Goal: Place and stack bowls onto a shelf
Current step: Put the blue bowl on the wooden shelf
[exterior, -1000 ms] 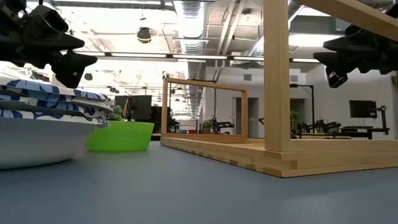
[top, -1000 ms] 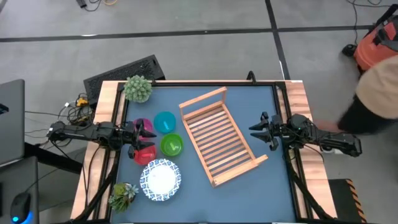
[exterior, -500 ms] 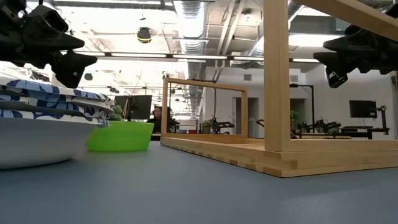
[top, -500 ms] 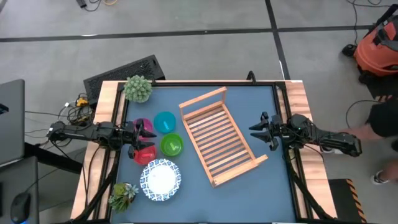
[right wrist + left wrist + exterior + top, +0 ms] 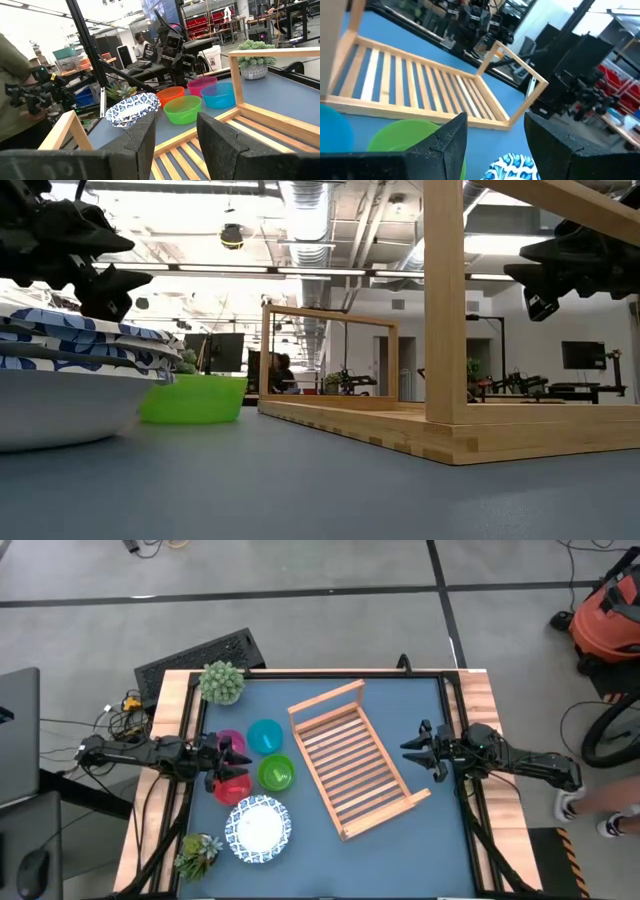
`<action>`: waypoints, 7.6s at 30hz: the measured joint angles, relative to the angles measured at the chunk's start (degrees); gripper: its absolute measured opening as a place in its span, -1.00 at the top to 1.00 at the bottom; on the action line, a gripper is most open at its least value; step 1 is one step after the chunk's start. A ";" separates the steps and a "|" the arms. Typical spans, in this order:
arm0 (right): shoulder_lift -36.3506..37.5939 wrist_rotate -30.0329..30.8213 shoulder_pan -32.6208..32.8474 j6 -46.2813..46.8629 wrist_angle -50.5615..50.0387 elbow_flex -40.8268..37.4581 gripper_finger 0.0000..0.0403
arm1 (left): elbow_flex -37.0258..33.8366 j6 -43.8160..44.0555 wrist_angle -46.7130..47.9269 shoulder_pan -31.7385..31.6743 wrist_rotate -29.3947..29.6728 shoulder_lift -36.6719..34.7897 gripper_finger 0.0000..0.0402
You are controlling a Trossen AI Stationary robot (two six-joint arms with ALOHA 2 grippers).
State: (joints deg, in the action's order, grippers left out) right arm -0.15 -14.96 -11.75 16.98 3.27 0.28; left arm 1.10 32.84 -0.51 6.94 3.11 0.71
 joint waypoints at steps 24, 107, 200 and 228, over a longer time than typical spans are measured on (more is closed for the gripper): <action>-0.01 0.00 -0.01 0.01 0.00 0.01 0.15 | 38.91 26.49 42.69 0.64 25.03 30.57 0.10; -0.02 0.02 0.03 0.01 0.13 0.00 0.15 | 48.50 -26.02 41.87 -40.15 -9.38 89.03 0.91; -0.31 1.86 -0.02 10.50 -0.02 0.02 0.15 | 102.71 -31.42 59.48 -18.89 -13.76 90.78 1.00; -1.79 2.21 -0.02 10.59 -0.28 0.02 0.15 | 111.01 -106.16 59.51 -16.04 0.43 114.18 1.00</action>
State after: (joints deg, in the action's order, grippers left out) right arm -1.93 -12.75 -11.77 27.57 2.98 0.30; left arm 112.12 -73.32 59.00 -9.10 3.54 114.89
